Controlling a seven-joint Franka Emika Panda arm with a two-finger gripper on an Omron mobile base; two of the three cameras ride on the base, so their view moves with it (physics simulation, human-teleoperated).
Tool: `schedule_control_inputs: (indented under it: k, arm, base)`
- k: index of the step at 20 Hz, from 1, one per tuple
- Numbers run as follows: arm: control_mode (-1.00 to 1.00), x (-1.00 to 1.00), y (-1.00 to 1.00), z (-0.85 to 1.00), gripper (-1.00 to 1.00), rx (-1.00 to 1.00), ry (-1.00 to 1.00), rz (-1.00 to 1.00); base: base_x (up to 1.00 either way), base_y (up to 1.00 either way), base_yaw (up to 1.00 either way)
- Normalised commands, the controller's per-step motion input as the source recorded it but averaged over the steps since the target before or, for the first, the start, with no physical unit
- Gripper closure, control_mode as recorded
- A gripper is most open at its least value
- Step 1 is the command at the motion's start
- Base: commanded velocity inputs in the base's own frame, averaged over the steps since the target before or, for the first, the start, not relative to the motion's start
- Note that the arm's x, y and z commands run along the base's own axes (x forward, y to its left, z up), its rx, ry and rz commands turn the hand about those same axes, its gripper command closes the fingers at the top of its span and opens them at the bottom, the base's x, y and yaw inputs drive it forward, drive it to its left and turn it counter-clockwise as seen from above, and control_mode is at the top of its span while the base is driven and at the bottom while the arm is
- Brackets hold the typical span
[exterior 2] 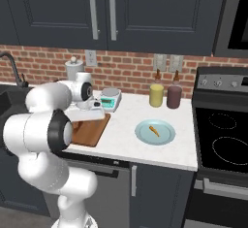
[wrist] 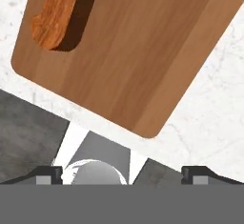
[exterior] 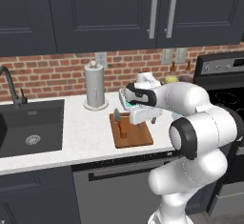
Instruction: Pick up the knife from the drawer and place it on the cutting board. Then place the meat from the plate to the cutting board.
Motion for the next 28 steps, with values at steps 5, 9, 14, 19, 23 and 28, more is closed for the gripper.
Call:
schedule_control_inputs:
  k: [5,9,14,19,23,28]
  arm:
    - [-1.00,-0.29,-0.80,0.21,-1.00,0.05,-0.01,0.19]
    - [-1.00,-0.26,-0.82,0.14,-1.00,0.00,-0.02,0.14]
    - [-1.00,-0.01,-0.79,0.04,-1.00,0.00,0.00,0.00]
    - [-1.00,0.01,-0.83,0.00,-1.00,0.06,0.00,0.00]
    - [-1.00,0.19,-0.57,0.00,-1.00,0.04,0.00,0.00]
    - [-1.00,0.16,-0.41,0.00,-1.00,0.00,0.00,0.00]
  base:
    - [0.00,0.00,0.00]
    - [0.00,0.00,0.00]
    - [0.00,0.00,0.00]
    - [0.00,0.00,0.00]
    - [0.00,0.00,0.00]
    - [0.00,0.00,0.00]
